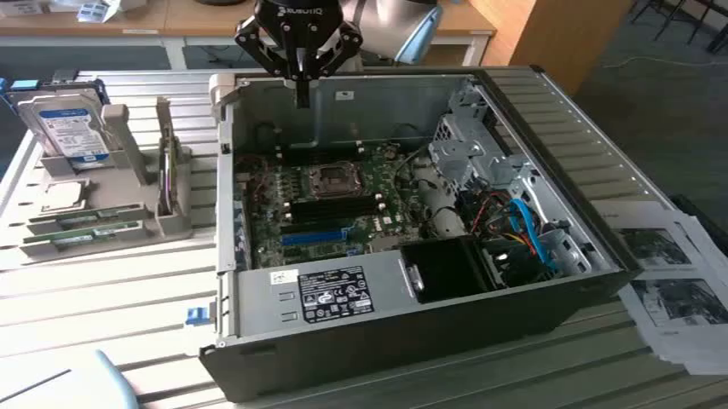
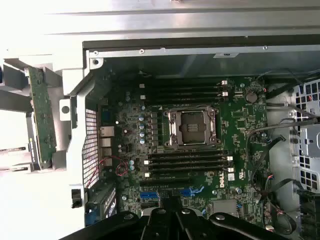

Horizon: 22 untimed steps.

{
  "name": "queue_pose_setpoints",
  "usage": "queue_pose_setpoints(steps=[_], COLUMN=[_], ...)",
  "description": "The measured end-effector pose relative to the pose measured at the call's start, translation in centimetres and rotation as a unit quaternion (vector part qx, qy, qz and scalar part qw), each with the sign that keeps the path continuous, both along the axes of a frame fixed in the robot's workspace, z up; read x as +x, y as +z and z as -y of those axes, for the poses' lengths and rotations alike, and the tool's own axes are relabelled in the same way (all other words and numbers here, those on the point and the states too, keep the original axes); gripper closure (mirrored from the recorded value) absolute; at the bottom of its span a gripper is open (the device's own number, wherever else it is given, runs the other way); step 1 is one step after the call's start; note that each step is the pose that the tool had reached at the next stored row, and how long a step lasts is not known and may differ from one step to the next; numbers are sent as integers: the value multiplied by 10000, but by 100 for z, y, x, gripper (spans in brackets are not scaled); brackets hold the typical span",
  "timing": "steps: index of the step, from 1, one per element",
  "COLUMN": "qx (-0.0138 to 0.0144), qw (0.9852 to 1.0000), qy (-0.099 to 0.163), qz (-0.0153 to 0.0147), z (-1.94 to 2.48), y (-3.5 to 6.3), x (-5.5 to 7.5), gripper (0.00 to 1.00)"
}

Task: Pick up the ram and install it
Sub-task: 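Reach for the ram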

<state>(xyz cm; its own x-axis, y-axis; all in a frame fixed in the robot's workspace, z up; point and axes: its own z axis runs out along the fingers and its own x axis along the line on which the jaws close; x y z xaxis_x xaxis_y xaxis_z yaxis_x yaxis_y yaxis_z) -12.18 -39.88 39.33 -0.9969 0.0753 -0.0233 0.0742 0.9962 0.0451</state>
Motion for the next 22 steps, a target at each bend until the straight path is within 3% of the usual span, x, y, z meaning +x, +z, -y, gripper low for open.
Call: queue_pose_setpoints(steps=[22], qx=[0], qw=[10000], qy=[0], qz=[0], z=[0], y=[0], x=[-35], gripper=[91])
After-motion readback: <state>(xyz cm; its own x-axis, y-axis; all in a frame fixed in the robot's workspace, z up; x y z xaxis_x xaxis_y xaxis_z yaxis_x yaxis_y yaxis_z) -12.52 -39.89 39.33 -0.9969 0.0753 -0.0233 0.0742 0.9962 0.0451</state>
